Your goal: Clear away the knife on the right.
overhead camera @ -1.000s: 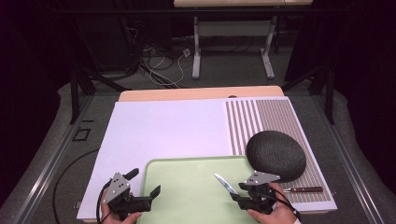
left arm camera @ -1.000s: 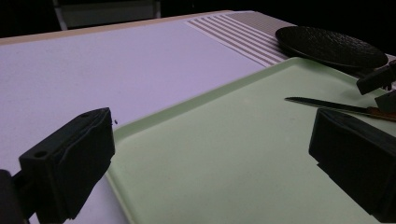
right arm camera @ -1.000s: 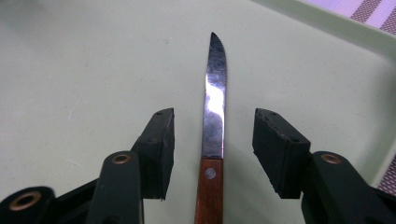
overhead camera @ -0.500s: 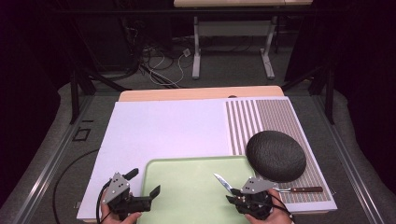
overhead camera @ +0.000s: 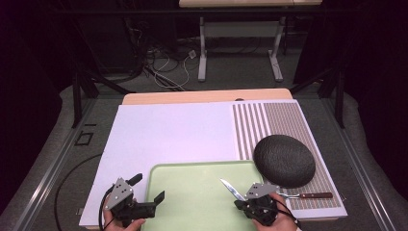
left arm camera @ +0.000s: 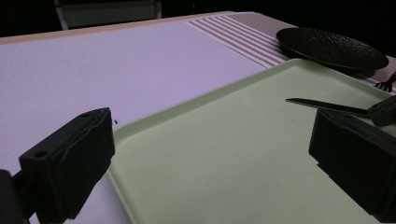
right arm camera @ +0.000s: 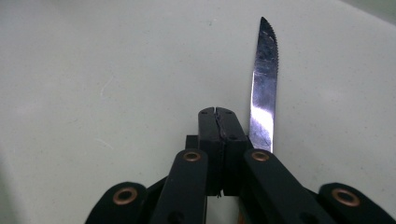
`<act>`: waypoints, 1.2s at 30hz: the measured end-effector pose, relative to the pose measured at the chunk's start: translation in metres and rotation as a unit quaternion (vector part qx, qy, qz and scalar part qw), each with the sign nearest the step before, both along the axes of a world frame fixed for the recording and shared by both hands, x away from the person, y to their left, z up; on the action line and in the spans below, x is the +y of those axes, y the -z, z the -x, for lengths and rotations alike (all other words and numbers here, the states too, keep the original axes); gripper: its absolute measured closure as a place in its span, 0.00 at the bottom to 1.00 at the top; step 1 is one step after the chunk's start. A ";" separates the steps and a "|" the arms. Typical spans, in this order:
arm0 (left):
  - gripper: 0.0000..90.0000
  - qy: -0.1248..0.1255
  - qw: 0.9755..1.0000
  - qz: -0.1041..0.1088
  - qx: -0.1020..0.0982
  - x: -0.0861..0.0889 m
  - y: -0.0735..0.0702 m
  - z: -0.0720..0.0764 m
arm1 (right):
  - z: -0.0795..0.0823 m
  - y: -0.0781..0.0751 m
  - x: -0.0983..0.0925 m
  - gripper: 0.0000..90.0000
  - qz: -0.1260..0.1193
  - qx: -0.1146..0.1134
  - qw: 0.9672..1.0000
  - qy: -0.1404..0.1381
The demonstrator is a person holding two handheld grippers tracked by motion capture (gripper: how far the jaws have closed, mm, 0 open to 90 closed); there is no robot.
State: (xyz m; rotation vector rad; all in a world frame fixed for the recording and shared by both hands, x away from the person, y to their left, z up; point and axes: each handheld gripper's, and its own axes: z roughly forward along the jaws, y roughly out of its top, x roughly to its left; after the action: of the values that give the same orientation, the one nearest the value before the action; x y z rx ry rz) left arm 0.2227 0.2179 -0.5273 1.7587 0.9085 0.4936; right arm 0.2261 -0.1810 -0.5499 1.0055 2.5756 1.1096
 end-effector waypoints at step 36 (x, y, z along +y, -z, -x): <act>0.01 0.001 1.000 0.000 -0.002 0.002 -0.001 0.001 | -0.018 0.001 -0.036 1.00 0.003 0.024 0.996 0.082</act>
State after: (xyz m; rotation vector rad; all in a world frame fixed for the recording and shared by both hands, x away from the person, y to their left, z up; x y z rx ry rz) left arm 0.2217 0.2196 -0.5266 1.7590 0.9038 0.4946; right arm 0.2440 -0.2174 -0.5510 1.2305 2.4769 1.0483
